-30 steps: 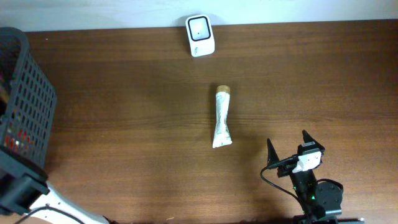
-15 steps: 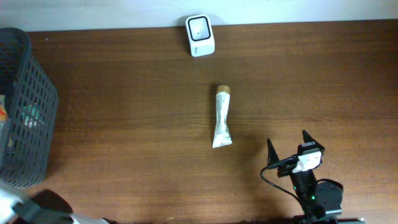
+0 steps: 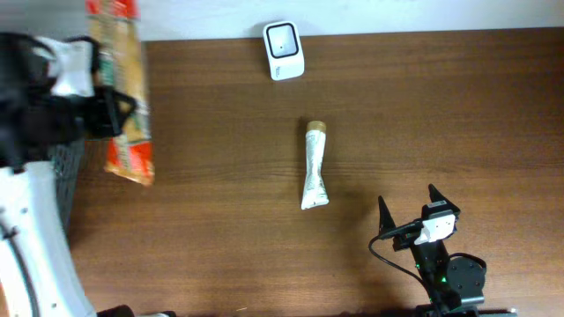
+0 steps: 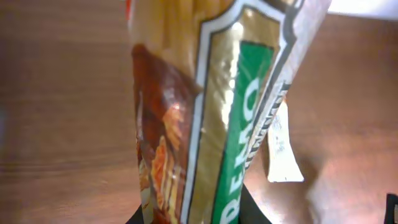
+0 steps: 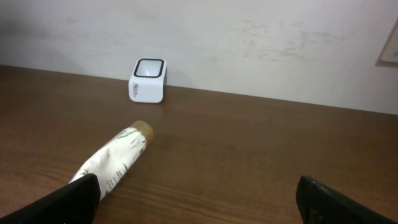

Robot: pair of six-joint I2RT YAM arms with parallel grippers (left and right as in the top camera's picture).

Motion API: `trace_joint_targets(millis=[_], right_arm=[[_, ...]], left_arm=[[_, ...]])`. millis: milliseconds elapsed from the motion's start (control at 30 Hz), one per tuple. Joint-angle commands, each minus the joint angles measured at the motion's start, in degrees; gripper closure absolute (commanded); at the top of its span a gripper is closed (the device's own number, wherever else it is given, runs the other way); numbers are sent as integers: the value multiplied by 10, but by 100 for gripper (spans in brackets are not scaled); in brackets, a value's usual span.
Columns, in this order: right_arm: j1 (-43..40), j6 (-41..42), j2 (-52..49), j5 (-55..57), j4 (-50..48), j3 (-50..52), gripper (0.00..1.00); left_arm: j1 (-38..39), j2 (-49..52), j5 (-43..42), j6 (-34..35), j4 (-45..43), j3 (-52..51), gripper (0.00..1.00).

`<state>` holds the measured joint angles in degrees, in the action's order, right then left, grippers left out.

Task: Scan the item barcode
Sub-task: 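Place the orange pasta pack on the table beside the tube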

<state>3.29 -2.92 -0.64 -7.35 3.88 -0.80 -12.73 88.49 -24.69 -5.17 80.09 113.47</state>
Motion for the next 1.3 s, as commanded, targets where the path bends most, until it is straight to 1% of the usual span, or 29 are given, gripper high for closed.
trace_joint_targets(millis=[0,33,67,133,267,333,400,467,700,833,867,933,1033,1133,1267], right_arm=[[-3,6,4,3,0,5,1],[-3,6,4,3,0,5,2],[-3,6,4,3,0,5,1],[-3,6,4,3,0,5,1],[-3,6,4,3,0,5,1],[-3,6,4,3,0,5,1],[-3,6,4,3,0,5,1],[-3,6,4,3,0,5,1],[-3,6,4,3,0,5,1],[-3,6,4,3,0,5,1],[-3,6,4,3,0,5,1],[-3,6,4,3,0,5,2],[-3,6,4,3,0,5,1],[-3,6,4,3,0,5,1],[-3,6,4,3,0,5,1]], left_arm=[[76,-8,5,59,-87,-139,100],[96,-8,5,75,-115,-180,100],[127,-8,5,107,-166,-245,100],[164,-7,10,144,-240,-325,100],[217,-7,31,198,-366,-431,100],[242,-5,32,242,-453,-490,100],[256,-3,55,285,-496,-525,100],[268,-3,91,317,-513,-548,100],[315,7,142,319,-537,-568,100],[353,56,142,319,-583,-568,100],[362,76,140,330,-593,-568,100],[370,96,140,358,-599,-568,100],[382,108,139,360,-607,-568,100],[397,109,138,360,-627,-568,96],[402,109,138,360,-630,-568,91]])
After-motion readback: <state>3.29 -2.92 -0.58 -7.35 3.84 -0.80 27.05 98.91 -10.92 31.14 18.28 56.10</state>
